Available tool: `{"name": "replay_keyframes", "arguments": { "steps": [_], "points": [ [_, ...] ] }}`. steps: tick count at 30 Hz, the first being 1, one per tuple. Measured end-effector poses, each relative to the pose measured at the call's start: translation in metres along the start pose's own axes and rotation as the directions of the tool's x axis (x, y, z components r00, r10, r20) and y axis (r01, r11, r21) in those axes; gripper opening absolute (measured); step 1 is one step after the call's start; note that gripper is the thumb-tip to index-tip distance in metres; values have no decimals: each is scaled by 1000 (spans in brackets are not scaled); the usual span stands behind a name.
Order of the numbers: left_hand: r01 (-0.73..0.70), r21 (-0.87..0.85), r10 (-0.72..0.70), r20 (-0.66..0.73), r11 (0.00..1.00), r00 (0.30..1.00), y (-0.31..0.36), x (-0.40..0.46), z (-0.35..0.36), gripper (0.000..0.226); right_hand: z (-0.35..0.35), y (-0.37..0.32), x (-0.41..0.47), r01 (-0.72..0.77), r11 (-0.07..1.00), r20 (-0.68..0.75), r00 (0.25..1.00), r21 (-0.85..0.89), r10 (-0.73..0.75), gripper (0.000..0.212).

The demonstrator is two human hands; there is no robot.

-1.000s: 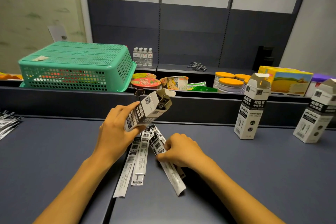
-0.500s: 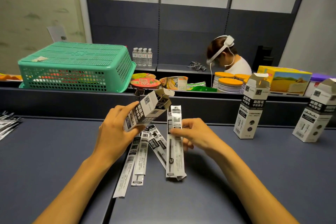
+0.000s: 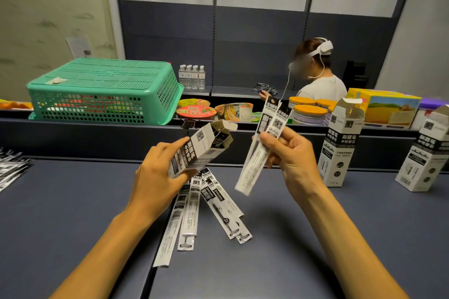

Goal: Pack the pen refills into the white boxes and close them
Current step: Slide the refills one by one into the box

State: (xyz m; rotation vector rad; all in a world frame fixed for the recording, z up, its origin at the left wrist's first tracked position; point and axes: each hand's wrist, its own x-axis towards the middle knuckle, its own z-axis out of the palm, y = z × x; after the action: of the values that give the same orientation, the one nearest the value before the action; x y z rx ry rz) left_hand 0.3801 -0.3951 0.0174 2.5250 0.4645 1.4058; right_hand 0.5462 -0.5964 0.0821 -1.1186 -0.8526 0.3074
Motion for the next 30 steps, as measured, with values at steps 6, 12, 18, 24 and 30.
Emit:
{"name": "replay_keyframes", "arguments": {
  "steps": [6, 12, 18, 24, 30],
  "points": [
    [-17, -16, 17, 15, 1000, 1000, 1, 0, 0, 76, 4, -4, 5, 153, 978, -118, 984, 140, -137, 30],
    [-32, -25, 33, 30, 999, 999, 4, -1, 0, 75, 11, -3, 6, 183, 968, -141, 977, 174, -160, 52],
    [-42, -23, 42, 28, 999, 999, 4, -1, 1, 78, 24, 6, -2, 129, 989, 3, 992, 73, -129, 28],
    [-42, -33, 43, 25, 999, 999, 6, -1, 0, 76, 26, 10, -2, 145, 989, 49, 988, -10, -144, 26],
    [-44, -25, 45, 37, 999, 998, 5, -2, 0, 77, 26, 19, -3, 97, 988, 138, 987, -123, -80, 22]
  ]
}}
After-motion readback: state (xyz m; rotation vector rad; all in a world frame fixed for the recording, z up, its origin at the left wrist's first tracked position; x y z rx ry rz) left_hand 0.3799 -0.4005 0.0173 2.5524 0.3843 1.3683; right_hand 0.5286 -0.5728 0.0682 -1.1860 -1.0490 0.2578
